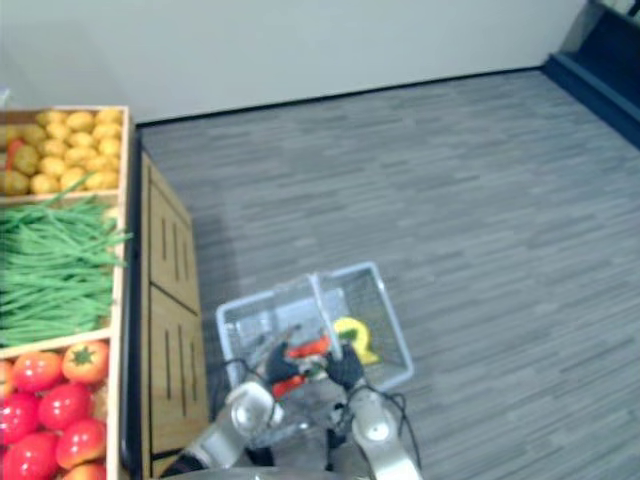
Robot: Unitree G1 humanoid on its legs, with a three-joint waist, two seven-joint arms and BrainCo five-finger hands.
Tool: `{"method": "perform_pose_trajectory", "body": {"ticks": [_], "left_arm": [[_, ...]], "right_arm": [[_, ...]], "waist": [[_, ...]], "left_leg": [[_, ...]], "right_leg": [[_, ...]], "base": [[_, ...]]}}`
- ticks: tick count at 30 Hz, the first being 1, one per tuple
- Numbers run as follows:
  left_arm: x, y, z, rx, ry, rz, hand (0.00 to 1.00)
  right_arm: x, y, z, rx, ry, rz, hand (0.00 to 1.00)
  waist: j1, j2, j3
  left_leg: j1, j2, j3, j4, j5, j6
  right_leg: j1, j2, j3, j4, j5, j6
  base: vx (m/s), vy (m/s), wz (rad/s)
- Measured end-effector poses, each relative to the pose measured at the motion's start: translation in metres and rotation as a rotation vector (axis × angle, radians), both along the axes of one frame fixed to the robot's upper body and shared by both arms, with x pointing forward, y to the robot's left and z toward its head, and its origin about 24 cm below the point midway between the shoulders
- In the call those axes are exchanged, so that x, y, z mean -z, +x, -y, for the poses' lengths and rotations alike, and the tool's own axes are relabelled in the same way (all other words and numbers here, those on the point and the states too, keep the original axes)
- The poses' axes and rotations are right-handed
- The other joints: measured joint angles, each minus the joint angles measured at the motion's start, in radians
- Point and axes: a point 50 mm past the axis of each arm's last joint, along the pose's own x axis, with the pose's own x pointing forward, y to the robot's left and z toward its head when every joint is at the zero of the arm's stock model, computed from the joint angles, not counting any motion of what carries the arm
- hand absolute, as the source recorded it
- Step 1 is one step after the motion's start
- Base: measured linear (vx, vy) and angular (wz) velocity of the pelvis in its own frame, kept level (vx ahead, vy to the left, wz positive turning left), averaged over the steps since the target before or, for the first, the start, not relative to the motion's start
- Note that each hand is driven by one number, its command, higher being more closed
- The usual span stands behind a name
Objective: Pick vegetable in the basket
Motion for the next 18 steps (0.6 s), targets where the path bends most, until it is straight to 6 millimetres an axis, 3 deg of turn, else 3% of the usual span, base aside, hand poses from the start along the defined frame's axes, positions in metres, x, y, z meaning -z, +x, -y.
{"method": "perform_pose_trajectory", "body": {"ticks": [5, 11, 18], "left_arm": [[0.003, -0.003, -0.004, -0.02, 0.0, -0.015, 0.0], [0.008, -0.005, -0.006, -0.024, 0.059, -0.021, 0.0], [0.004, 0.003, -0.017, -0.133, 0.001, 0.002, 0.0]], "right_arm": [[0.005, -0.007, 0.006, 0.066, 0.048, -0.042, 1.0], [0.033, -0.02, 0.038, 0.228, -0.083, -0.156, 1.0], [0.044, -0.028, 0.076, 0.493, -0.136, -0.211, 1.0]], "waist": [[-0.001, 0.002, -0.001], [-0.001, 0.001, -0.001], [-0.004, 0.003, -0.002]], "left_leg": [[0.013, 0.0, 0.0, -0.002, 0.0, 0.0], [0.027, -0.001, 0.0, -0.01, -0.001, 0.001], [0.047, -0.005, 0.001, -0.018, -0.001, 0.001]], "right_leg": [[0.012, 0.0, -0.001, -0.006, 0.0, 0.0], [0.018, 0.002, 0.0, -0.007, 0.0, 0.0], [0.034, -0.001, 0.001, -0.008, 0.0, 0.001]], "base": [[-0.02, -0.002, 0.0], [0.0, 0.0, -0.01], [0.0, 0.0, -0.01]]}}
